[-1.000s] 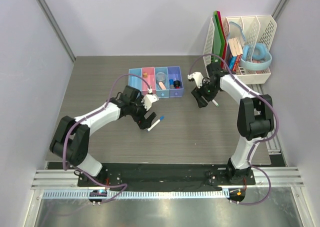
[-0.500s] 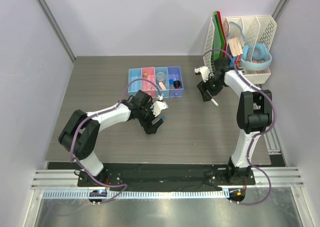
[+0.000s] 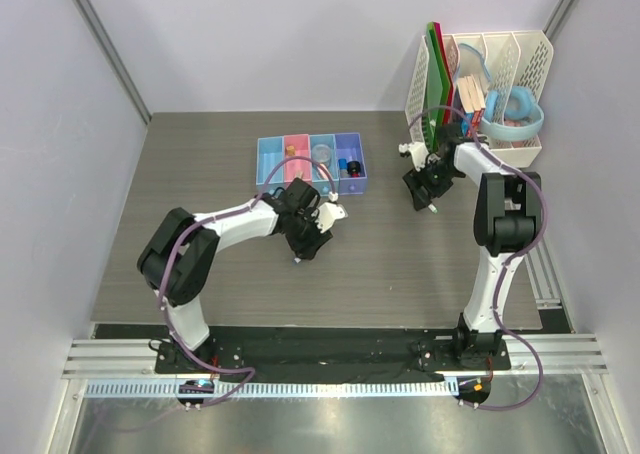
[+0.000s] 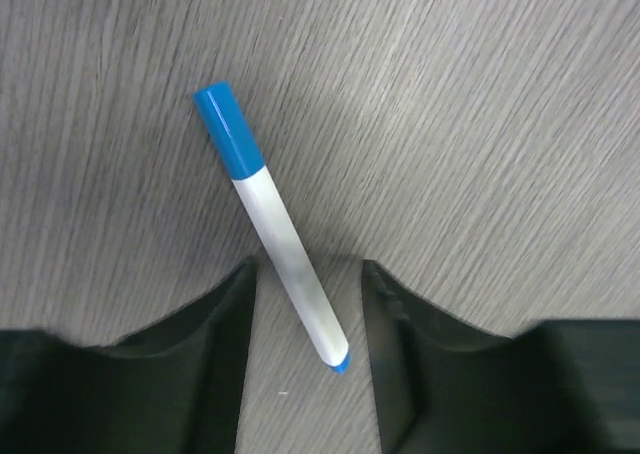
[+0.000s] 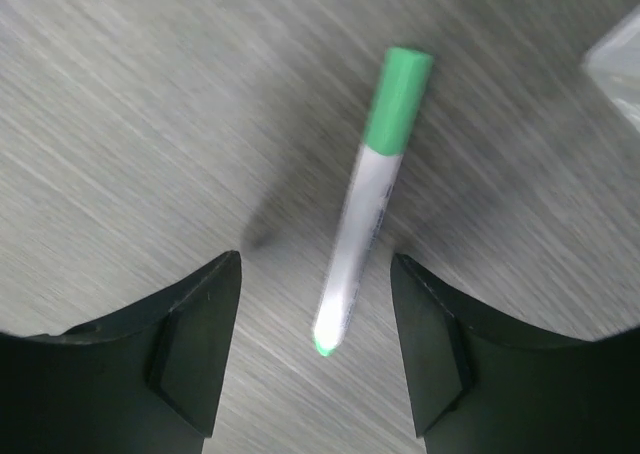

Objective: Sort the stationery into containers
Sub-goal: Pick up the pen from the center of the board.

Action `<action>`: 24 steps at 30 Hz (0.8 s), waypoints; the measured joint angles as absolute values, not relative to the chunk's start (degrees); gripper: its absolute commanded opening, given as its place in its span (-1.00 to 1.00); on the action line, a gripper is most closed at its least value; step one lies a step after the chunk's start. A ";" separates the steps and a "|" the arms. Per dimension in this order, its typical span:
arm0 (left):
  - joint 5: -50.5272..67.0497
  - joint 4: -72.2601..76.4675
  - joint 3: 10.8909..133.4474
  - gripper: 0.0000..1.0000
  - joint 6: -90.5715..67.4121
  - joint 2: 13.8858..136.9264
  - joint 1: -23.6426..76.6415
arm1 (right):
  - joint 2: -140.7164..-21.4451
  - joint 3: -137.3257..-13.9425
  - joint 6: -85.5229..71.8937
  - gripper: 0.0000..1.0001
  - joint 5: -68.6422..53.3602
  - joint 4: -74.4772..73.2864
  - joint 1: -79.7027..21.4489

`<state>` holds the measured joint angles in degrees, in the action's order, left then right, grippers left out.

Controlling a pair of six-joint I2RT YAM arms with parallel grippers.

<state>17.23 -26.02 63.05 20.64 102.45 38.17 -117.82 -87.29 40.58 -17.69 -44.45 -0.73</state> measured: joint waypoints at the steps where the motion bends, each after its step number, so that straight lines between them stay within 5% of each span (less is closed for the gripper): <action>1: 17.06 -26.37 63.35 -0.37 20.56 102.76 38.30 | -118.26 -87.53 40.86 0.32 -18.17 -44.49 -0.34; 6: 16.80 -27.38 64.86 -1.00 20.84 103.98 38.74 | -118.89 -88.14 41.54 0.24 -18.81 -43.70 1.98; 18: 15.05 -29.58 65.25 -1.00 20.18 102.63 38.83 | -118.74 -86.98 41.89 0.11 -17.54 -42.02 2.26; 24: 12.43 -29.89 65.52 -1.00 18.17 94.74 36.34 | -117.62 -84.40 42.11 -0.38 -14.92 -38.50 1.41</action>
